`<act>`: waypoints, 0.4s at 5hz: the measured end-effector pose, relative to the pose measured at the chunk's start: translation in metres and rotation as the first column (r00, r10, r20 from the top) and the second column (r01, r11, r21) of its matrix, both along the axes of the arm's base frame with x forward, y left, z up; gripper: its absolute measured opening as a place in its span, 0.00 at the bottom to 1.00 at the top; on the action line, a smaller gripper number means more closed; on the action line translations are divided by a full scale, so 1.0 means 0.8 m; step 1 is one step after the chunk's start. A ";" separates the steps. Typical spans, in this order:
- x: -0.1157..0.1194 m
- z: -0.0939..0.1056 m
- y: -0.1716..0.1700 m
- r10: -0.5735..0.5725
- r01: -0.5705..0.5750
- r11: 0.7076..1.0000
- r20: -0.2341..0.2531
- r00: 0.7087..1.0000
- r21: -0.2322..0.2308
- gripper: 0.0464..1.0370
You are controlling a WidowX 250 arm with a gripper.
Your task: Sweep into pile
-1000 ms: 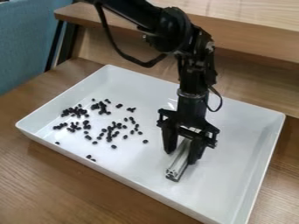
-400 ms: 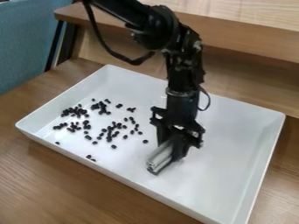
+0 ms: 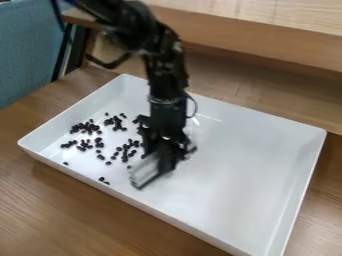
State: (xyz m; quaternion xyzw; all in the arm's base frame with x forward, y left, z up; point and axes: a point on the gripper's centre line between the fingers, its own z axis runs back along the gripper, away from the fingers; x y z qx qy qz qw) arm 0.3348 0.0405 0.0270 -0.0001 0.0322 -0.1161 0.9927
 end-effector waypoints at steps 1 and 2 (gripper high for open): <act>-0.009 -0.003 0.024 0.005 -0.005 1.000 0.022 1.000 0.014 0.35; -0.013 -0.005 0.044 -0.012 0.012 1.000 0.038 0.999 0.016 0.35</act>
